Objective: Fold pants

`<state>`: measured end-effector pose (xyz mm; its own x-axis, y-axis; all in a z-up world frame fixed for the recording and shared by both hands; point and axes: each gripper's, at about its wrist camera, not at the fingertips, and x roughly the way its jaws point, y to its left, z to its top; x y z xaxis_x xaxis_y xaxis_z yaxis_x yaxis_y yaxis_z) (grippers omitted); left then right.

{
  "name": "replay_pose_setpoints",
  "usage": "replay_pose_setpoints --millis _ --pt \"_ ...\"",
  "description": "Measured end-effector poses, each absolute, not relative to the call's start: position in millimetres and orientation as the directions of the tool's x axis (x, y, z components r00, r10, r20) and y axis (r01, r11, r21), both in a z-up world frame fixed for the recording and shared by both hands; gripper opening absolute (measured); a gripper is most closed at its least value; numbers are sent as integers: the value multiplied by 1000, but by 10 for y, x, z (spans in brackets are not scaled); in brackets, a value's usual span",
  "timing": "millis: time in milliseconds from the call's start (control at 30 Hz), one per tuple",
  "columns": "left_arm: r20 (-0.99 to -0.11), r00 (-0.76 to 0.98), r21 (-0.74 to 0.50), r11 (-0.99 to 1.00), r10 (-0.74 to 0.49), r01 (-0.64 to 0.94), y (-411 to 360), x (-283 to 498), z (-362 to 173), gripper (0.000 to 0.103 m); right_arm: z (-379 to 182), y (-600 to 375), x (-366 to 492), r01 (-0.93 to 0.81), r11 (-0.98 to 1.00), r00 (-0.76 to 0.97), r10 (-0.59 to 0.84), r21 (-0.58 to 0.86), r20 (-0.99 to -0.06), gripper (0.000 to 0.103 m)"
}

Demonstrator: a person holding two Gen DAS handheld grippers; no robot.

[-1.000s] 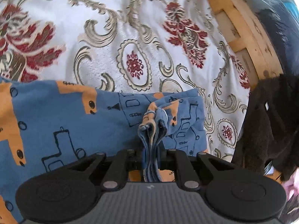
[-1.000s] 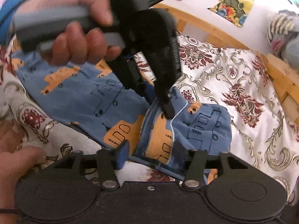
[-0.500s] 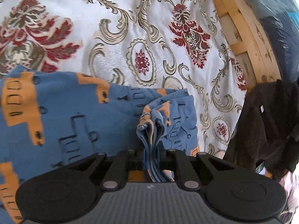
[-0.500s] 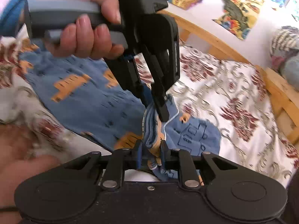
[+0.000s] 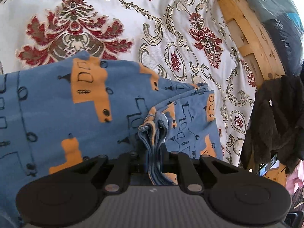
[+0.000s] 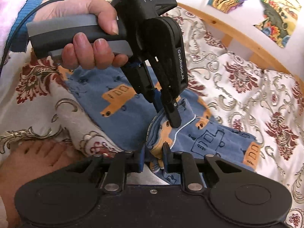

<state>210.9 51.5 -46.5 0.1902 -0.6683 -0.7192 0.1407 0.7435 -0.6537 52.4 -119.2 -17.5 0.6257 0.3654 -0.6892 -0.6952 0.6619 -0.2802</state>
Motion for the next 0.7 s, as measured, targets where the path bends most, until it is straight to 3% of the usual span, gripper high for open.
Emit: replay_pose_setpoints --millis 367,467,600,633,700 --pt "-727 201 -642 754 -656 136 827 2036 -529 17 -251 -921 542 -751 614 567 412 -242 -713 21" --pt "-720 218 -650 750 -659 124 905 1989 -546 20 -282 -907 580 -764 611 539 427 -207 -726 30" --pt "-729 283 -621 776 -623 106 1038 1787 -441 32 -95 -1064 645 -755 649 509 492 -92 -706 42" --pt "-732 313 -609 787 -605 99 1073 1698 -387 36 -38 -1114 666 -745 663 517 500 -76 -695 50" --pt "-732 392 -578 812 -557 76 1139 1498 -276 57 48 -1195 744 -717 692 553 490 -85 -674 59"
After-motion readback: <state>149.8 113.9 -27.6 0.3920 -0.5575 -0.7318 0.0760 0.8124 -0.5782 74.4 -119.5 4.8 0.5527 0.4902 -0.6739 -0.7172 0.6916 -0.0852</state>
